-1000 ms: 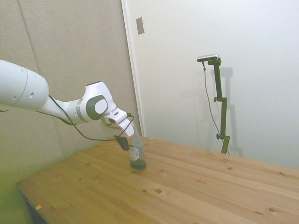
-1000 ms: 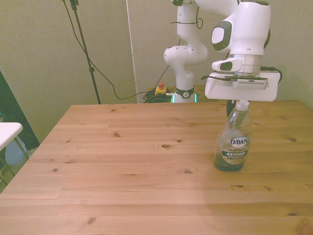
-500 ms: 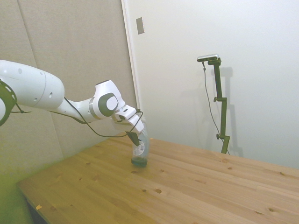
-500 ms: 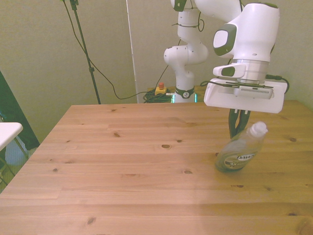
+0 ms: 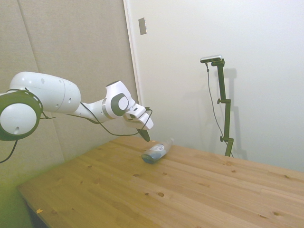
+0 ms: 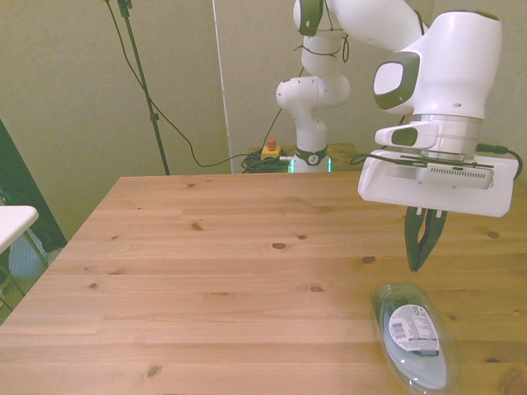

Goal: Knock down the dish soap

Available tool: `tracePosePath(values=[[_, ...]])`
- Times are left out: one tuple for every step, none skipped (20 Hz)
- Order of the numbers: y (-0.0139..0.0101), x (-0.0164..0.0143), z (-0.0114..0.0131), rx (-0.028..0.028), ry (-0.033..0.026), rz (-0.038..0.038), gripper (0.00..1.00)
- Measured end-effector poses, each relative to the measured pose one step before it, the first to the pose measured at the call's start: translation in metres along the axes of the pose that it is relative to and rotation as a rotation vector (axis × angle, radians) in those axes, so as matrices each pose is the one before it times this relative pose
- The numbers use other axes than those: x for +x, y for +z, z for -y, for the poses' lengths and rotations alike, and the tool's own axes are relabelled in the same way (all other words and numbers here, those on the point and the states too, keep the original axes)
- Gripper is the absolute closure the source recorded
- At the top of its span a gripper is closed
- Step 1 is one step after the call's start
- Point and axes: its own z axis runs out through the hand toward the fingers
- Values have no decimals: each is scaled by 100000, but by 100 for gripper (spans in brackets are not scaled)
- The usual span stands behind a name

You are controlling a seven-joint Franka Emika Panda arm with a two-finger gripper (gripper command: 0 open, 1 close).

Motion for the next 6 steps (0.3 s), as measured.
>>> tracePosePath(values=[[230, 288, 155, 49, 520, -477, 100], [196, 294, 118, 33, 564, -488, 100], [154, 303, 122, 66, 459, -488, 100], [149, 313, 61, 9, 420, -460, 100], [112, 341, 63, -19, 407, -482, 100], [121, 304, 56, -6, 336, -417, 100]])
